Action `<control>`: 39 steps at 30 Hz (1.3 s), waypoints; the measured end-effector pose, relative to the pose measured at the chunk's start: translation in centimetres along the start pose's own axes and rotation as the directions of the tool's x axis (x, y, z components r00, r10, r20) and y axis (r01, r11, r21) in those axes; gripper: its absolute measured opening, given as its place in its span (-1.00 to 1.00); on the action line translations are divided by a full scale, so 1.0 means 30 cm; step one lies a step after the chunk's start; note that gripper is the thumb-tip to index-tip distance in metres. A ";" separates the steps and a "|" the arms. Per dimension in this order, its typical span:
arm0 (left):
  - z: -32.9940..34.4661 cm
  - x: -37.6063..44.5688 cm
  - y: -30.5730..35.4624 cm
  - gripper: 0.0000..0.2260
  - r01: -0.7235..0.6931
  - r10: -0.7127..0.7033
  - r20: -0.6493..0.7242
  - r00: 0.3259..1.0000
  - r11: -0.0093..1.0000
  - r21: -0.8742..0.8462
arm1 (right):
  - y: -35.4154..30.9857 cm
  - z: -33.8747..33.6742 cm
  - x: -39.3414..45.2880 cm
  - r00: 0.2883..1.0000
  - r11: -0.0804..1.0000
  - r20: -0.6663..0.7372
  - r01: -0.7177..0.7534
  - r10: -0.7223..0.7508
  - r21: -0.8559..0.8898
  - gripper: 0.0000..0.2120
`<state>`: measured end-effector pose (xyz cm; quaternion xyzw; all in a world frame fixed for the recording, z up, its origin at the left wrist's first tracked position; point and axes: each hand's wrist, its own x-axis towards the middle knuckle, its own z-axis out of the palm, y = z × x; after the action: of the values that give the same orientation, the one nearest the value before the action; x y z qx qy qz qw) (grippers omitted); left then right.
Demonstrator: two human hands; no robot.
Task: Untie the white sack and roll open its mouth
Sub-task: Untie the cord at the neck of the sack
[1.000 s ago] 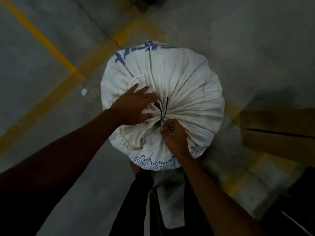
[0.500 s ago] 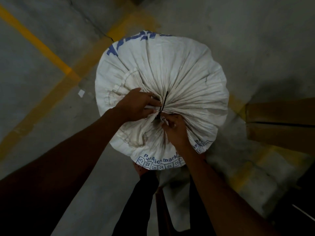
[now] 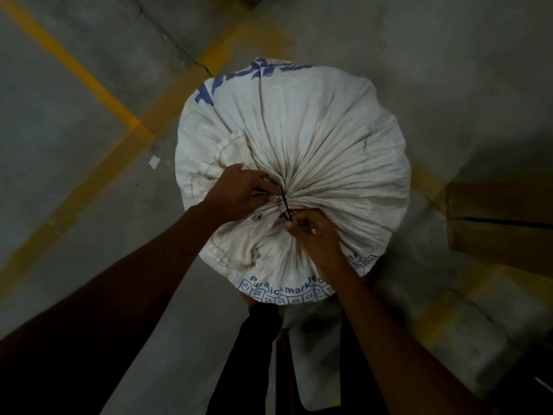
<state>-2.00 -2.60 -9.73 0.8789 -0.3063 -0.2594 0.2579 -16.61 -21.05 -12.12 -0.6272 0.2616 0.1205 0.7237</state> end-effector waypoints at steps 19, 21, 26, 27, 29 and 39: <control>0.030 0.017 0.110 -0.78 0.109 -0.110 -0.152 0.982 0.994 -0.014 | -0.006 -0.151 -0.083 0.992 0.989 0.126 -0.036 0.018 0.141 -0.86; 0.030 0.018 0.122 -0.81 0.129 -0.130 -0.183 0.975 0.991 -0.016 | 0.000 -0.137 -0.086 0.994 0.991 0.109 -0.019 0.005 0.130 -0.92; 0.039 0.022 0.164 -0.75 0.176 -0.183 -0.274 0.944 0.983 -0.051 | -0.044 -0.133 -0.080 0.990 0.992 0.142 -0.019 0.001 0.123 -0.88; 0.034 0.019 0.166 -0.74 0.173 -0.188 -0.294 0.937 0.982 -0.076 | -0.058 -0.131 -0.079 0.989 0.989 0.144 -0.041 0.021 0.142 -0.84; 0.018 0.012 0.169 -0.70 0.180 -0.218 -0.331 0.918 0.973 -0.142 | -0.086 -0.127 -0.073 0.993 0.985 0.118 -0.048 0.028 0.168 -0.79; -0.083 -0.009 0.210 -0.93 0.051 -0.237 -0.436 0.868 0.916 -0.397 | -0.252 0.036 0.069 0.959 0.943 -0.063 0.257 -0.276 -0.211 -0.76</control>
<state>-3.23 -5.97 -3.96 0.8707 -0.1110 -0.1082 0.4667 -10.83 -21.71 -6.76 -0.7313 0.1935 0.0183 0.6538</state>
